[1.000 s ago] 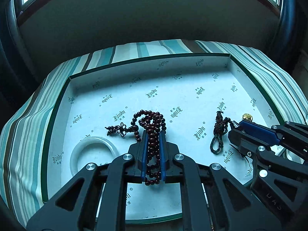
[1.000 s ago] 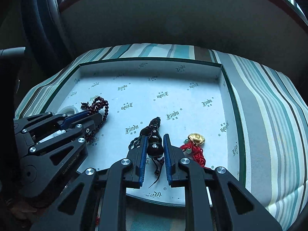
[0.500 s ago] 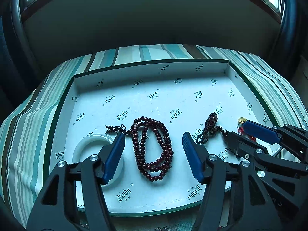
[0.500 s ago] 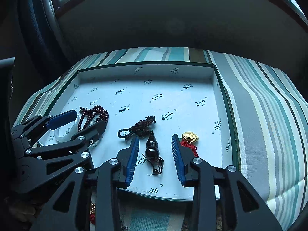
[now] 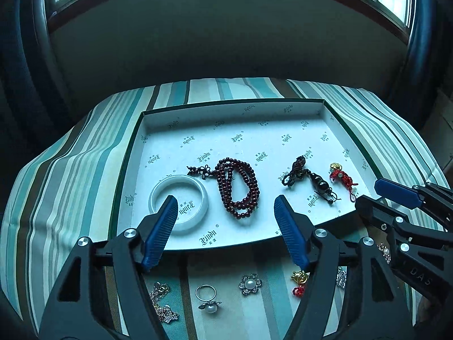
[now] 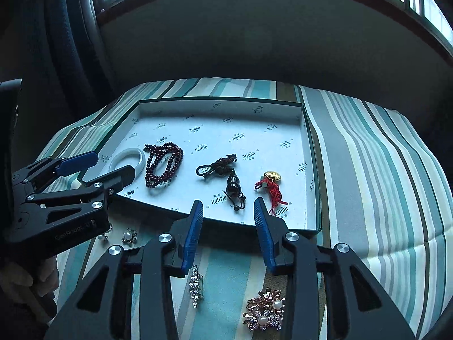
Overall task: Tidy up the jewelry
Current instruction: 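Lift both tools out of the tray back over the jewelry row, then close the left tool on the gold chain necklace while the right tool grasps the rhinestone brooch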
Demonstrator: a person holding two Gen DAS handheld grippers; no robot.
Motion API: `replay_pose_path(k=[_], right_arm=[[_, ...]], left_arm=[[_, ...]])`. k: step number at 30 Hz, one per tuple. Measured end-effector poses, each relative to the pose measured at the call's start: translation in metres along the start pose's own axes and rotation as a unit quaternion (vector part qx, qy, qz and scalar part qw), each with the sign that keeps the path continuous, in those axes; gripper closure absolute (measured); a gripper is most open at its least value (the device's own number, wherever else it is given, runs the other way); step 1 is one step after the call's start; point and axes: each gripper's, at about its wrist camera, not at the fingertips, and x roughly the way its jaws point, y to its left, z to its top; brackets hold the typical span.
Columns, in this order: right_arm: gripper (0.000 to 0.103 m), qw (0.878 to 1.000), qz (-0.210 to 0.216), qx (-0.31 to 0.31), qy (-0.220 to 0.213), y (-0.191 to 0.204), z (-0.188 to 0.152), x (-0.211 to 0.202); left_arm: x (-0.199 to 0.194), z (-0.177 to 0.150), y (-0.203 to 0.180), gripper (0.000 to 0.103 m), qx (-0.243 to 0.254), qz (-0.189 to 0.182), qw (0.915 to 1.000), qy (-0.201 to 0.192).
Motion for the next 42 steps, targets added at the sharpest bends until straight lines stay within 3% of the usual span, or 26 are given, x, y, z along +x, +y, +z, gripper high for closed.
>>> replay_pose_path(k=[13,23,25,31,39,42], right_arm=[[0.065,0.998,0.011,-0.009,0.057,0.016,-0.060,-0.007],[0.067,0.997,0.014,-0.019,0.069,0.024,-0.058,0.007],[0.072,0.997,0.014,-0.023,0.072,0.025,-0.057,0.011],[0.074,0.996,0.011,-0.026,0.081,0.025,-0.056,0.022],[0.090,0.996,0.016,-0.035,0.084,0.027,-0.055,0.024],[0.090,0.996,0.013,-0.039,0.082,0.029,-0.056,0.024]], left_arm=[[-0.045,-0.064,0.023,0.033,-0.017,0.014,0.9994,0.025],[-0.049,-0.084,0.041,0.033,-0.036,0.031,0.9981,0.040],[-0.048,-0.084,0.044,0.033,-0.039,0.033,0.9979,0.040],[-0.042,-0.086,0.052,0.033,-0.045,0.037,0.9972,0.047],[-0.032,-0.088,0.055,0.033,-0.047,0.040,0.9964,0.058],[-0.030,-0.088,0.057,0.033,-0.048,0.043,0.9961,0.060]])
